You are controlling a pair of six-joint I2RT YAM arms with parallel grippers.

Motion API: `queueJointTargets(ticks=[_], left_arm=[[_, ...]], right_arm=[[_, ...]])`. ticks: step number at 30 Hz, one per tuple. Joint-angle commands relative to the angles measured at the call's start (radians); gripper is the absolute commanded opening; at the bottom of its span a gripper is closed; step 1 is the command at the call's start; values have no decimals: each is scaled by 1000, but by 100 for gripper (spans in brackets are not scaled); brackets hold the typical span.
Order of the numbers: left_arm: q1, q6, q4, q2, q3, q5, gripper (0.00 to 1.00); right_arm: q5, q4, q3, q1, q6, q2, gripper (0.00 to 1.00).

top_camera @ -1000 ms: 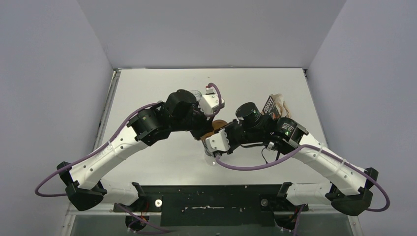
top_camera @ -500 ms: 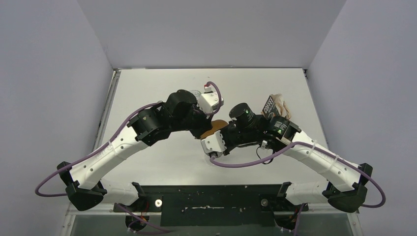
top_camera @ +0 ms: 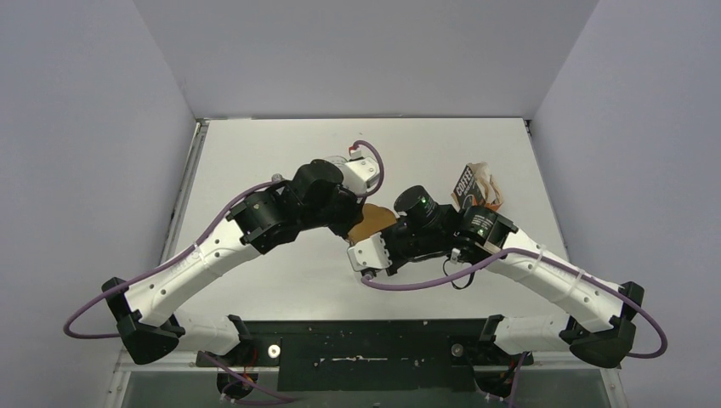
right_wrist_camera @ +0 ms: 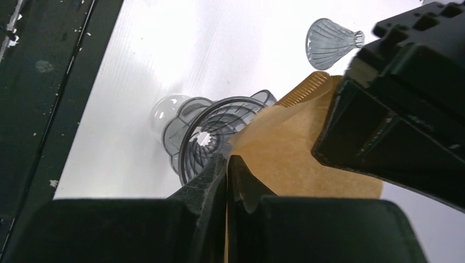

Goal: Place the coffee filter in the dripper
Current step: Place the coffee filter in the coffee dripper.

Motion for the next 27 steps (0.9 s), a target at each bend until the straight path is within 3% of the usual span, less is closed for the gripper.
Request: queueJointTargets(ticks=[1, 19, 27], left_arm=[[-3, -33, 65, -6, -11, -12, 0], [-3, -54, 89, 17, -56, 42, 0], [-4, -58, 103, 12, -89, 46, 0]], right_arm=[[2, 30, -34, 11, 31, -44, 0], [19, 77, -131, 14, 94, -85, 0], [27, 108, -153, 15, 136, -80, 9]])
